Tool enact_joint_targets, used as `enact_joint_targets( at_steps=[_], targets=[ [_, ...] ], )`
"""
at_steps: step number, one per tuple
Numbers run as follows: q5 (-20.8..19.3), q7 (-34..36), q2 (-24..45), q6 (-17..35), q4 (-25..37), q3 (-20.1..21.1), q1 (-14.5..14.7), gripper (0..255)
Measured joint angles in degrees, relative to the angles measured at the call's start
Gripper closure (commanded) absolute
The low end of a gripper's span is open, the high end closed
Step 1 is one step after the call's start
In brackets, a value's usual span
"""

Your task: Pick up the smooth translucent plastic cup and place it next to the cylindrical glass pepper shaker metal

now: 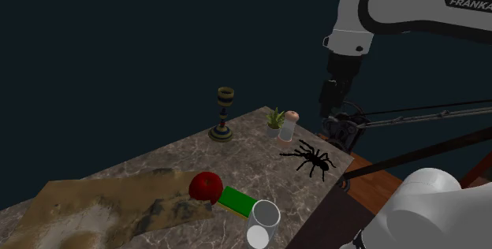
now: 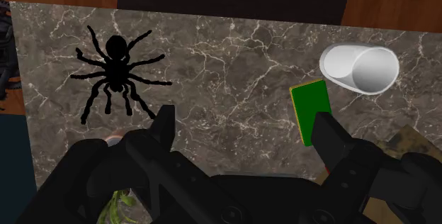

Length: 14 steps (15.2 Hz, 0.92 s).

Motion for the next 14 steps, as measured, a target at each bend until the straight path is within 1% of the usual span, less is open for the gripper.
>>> enact_joint_targets(
  at_steps=[2, 5, 10, 14],
  targets=[
    [0.45, 0.54, -0.21, 0.54, -0.69, 0.47, 0.18, 0],
    [2.68, 3.07, -1.76, 3.48, -4.88, 2.76, 1.13, 0],
    [7.56, 8.17, -3.59, 9.35, -11.71, 7.81, 3.47, 0],
    [11.9, 12.47, -2.97, 15.04, -15.87, 12.64, 5.64, 0]
  ],
)
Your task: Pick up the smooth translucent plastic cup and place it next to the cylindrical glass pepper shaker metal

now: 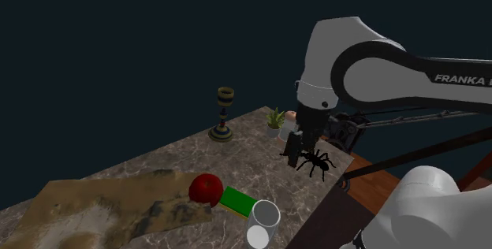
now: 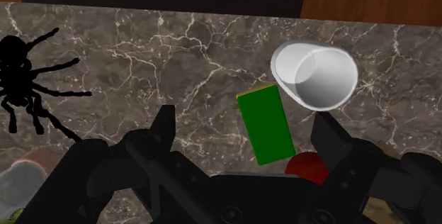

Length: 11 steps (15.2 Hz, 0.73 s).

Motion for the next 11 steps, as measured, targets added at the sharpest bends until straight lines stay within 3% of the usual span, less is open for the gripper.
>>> enact_joint_targets(
  at_steps=[11],
  targets=[
    [10.78, 11.35, 10.42, 19.42, -5.63, 15.13, 4.87, 0]
  ],
)
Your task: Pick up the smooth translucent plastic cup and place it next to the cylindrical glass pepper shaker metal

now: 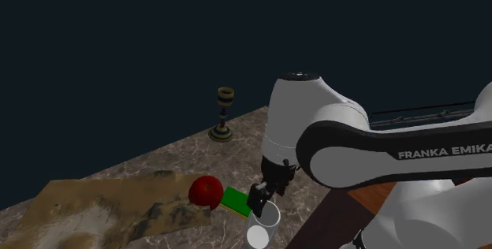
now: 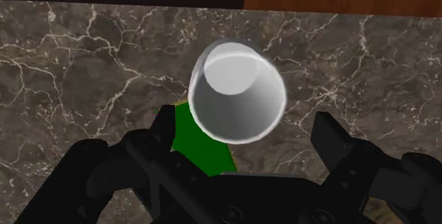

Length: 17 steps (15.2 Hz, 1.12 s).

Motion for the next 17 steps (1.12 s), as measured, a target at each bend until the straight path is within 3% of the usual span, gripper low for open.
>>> enact_joint_targets(
  at_steps=[4, 10, 17],
  targets=[
    [1.79, 3.5, 5.94, 6.98, 0.15, 5.17, 0.11, 0],
    [2.65, 3.87, 9.94, 13.44, -2.23, 7.67, -0.23, 0],
    [2.73, 4.04, 11.02, 14.96, -2.6, 8.28, -0.38, 0]
  ],
)
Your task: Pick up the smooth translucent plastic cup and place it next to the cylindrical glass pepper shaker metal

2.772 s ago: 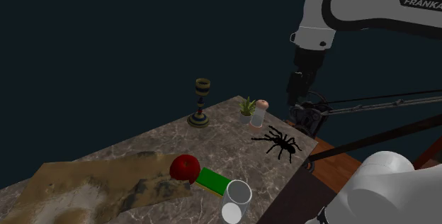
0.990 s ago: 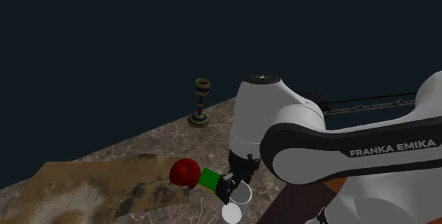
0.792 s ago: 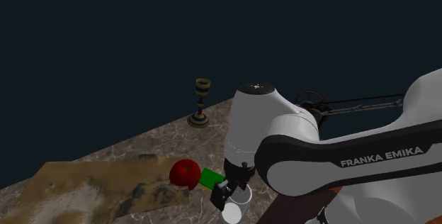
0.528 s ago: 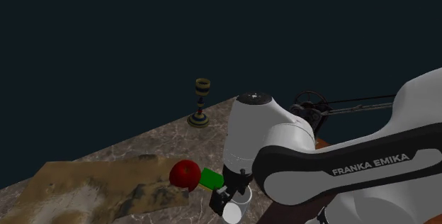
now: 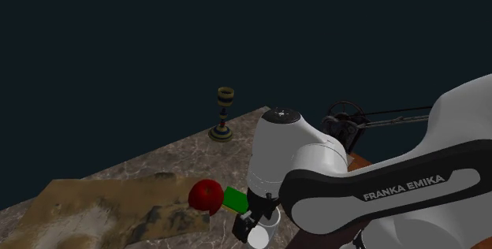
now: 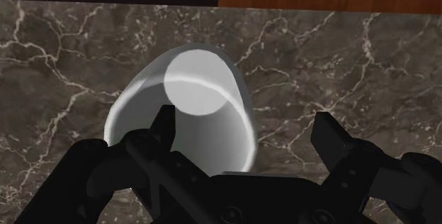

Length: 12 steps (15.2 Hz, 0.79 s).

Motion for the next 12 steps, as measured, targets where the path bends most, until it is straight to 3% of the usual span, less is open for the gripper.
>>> enact_joint_targets(
  at_steps=[1, 12],
  targets=[
    [0.0, 0.0, 0.0, 0.0, 0.0, 0.0, 0.0, 255],
    [0.03, -0.04, -0.44, -0.51, 0.09, -0.21, 0.11, 255]
  ],
)
